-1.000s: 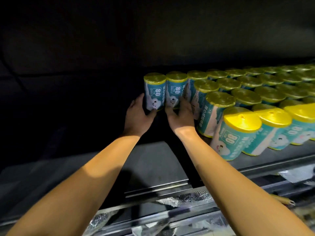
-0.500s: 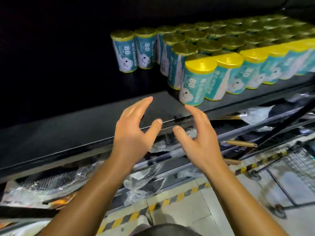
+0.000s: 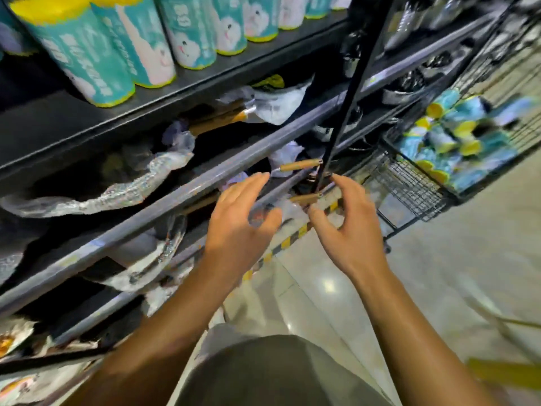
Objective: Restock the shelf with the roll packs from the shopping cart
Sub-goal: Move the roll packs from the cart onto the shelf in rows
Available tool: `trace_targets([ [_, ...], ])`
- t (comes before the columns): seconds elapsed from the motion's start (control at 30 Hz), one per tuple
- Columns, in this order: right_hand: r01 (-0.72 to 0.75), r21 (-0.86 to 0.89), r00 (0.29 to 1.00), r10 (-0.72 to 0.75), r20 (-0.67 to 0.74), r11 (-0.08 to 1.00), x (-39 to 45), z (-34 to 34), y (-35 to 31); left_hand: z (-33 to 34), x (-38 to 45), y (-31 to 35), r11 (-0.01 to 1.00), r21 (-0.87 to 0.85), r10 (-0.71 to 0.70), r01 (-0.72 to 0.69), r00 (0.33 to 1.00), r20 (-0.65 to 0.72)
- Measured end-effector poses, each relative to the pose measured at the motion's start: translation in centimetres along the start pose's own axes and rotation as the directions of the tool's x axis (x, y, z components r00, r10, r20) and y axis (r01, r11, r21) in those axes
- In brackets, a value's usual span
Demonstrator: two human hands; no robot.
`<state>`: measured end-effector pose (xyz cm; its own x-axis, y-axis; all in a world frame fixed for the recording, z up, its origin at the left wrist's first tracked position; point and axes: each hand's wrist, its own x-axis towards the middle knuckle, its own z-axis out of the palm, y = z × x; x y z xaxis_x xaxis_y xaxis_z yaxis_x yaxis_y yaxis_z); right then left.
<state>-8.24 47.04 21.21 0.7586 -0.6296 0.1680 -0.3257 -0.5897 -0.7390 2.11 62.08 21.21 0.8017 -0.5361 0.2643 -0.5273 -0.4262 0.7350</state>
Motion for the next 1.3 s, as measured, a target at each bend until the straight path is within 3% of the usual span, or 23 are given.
trace_targets([
  [0.23, -0.170, -0.055, 0.981, 0.164, -0.106, 0.984, 0.4, -6.5, 7.4, 9.9, 1.7, 3.6, 0.989, -0.072, 0.136, -0.128, 0.983, 0.126],
  [0.37, -0.297, -0.111, 0.947, 0.278, -0.158, 0.948, 2.0, -9.1, 11.8, 15.1, 4.9, 5.7, 0.989, -0.080, 0.139, -0.122, 0.953, 0.267],
  [0.7, -0.535, -0.143, 0.829, 0.485, -0.277, 0.833, 9.1, -13.4, 20.1, 27.3, 17.8, 10.5, 0.963, -0.090, 0.260, -0.255, 0.777, 0.574],
  [0.87, -0.653, -0.083, 0.726, 0.592, -0.350, 0.752, 11.5, -14.8, 22.7, 32.1, 22.7, 12.5, 0.941, -0.131, 0.321, -0.312, 0.700, 0.637],
  [1.03, -0.698, -0.026, 0.670, 0.640, -0.375, 0.715, 14.1, -16.4, 26.2, 37.2, 26.0, 14.2, 0.938, -0.147, 0.328, -0.315, 0.662, 0.674],
  [1.3, -0.685, -0.010, 0.693, 0.647, -0.317, 0.728, 22.1, -20.7, 34.9, 45.2, 31.2, 16.2, 0.958, -0.069, 0.247, -0.278, 0.681, 0.690],
])
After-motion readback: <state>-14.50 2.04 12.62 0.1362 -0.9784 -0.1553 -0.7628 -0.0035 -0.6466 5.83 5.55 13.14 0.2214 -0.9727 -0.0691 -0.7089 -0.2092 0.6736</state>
